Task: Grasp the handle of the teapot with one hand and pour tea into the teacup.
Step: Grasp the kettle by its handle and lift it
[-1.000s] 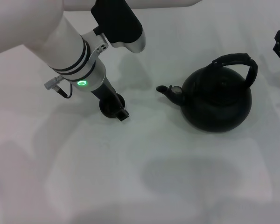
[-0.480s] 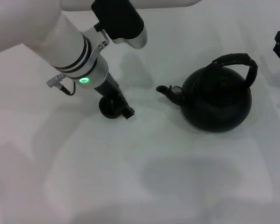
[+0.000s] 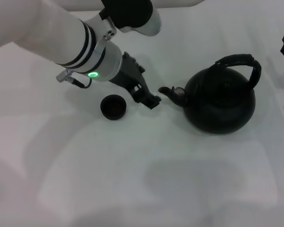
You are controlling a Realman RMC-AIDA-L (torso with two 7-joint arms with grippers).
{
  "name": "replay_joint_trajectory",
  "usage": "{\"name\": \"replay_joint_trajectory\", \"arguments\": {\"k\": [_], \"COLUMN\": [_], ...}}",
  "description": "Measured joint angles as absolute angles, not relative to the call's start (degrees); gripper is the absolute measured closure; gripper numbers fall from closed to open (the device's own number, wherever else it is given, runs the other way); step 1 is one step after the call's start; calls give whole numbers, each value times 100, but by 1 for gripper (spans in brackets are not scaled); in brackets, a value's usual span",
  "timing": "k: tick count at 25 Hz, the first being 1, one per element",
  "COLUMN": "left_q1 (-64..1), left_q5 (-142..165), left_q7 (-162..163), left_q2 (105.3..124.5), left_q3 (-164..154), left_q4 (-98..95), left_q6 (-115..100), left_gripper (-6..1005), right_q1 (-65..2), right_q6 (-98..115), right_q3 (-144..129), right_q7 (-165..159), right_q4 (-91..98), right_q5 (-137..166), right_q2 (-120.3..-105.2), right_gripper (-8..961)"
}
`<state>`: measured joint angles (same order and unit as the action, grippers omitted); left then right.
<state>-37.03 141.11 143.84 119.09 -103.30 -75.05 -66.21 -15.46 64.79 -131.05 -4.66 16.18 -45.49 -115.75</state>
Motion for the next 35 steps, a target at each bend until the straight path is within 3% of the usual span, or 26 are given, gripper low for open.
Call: {"name": "replay_joint_trajectory", "arguments": {"k": [9, 19, 35], "left_q1": [-2958, -1967, -1772], "left_q5": [13167, 10162, 6341], "left_q7": [13566, 11063, 7965], "left_q2": [11903, 11899, 11927], "left_q3": [-10086, -9571, -9397], "left_q4": [-8037, -7615, -5951], "left_q6": [-5886, -4351, -2788], "left_gripper": [128, 130, 132], "right_q1": [-1546, -1551, -1647], "right_q6": [6494, 6508, 6591], "right_q3": [-13104, -13104, -12930], "right_q7": [-466, -466, -466], "right_q4": [1616, 1617, 1616], "right_q5": [-4554, -4554, -4553], "right_q2": [-11575, -11575, -11568], "right_gripper": [83, 83, 83]}}
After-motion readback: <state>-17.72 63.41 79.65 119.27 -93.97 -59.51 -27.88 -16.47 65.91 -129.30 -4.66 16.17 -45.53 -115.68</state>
